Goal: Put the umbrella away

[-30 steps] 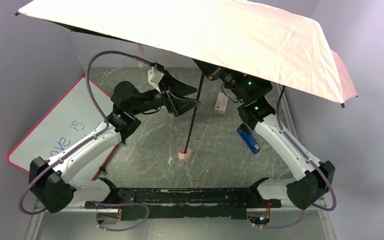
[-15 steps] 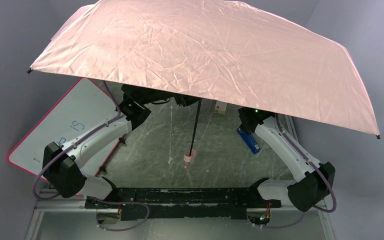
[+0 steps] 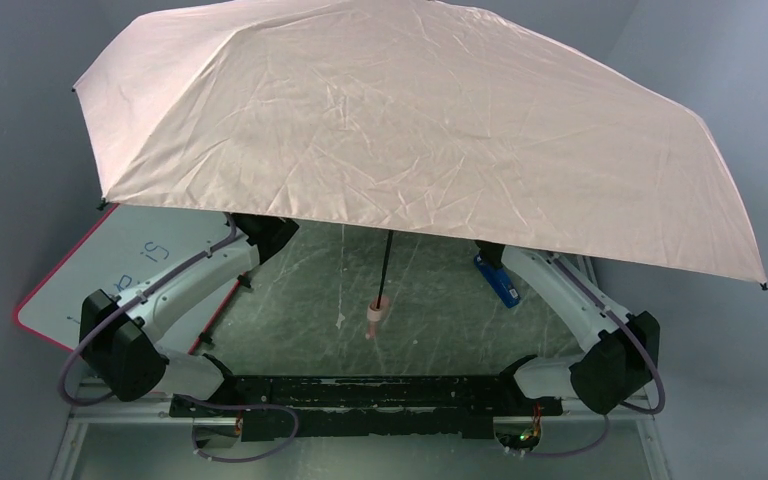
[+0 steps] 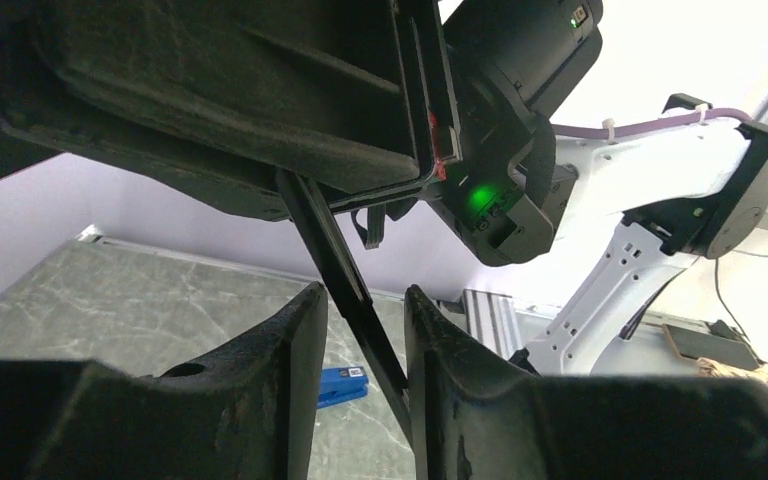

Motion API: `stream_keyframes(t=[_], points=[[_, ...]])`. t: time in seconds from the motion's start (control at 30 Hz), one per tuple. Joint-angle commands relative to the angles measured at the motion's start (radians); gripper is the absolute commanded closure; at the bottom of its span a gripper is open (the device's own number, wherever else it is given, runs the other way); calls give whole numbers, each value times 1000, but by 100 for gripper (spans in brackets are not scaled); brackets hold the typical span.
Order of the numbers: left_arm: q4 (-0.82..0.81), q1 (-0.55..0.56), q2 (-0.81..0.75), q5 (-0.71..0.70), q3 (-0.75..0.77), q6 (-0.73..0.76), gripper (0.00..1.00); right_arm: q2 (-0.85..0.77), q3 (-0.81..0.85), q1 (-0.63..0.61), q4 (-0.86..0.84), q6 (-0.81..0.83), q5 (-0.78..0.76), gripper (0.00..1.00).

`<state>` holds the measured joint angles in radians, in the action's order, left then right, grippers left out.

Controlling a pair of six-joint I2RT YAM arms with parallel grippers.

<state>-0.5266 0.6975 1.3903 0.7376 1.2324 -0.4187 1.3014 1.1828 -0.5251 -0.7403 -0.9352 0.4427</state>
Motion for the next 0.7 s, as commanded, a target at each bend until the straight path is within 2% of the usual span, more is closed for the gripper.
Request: stream_keyframes(t=[0.0, 0.17, 0.43, 0.53, 0.67], points=[[28, 3, -30, -87, -43, 46, 62, 33, -9, -3, -199, -64, 13, 100], [33, 3, -30, -87, -50, 54, 65, 82, 13, -5, -231, -81, 23, 100], [47, 3, -32, -101, -48, 47, 83, 93, 0, -16, -256, -83, 23, 100], [40, 4, -38, -129, -57, 33, 95, 90, -11, -19, -260, -81, 28, 100], [26, 4, -56, -155, -76, 51, 95, 83, -19, -19, -243, -63, 30, 100]])
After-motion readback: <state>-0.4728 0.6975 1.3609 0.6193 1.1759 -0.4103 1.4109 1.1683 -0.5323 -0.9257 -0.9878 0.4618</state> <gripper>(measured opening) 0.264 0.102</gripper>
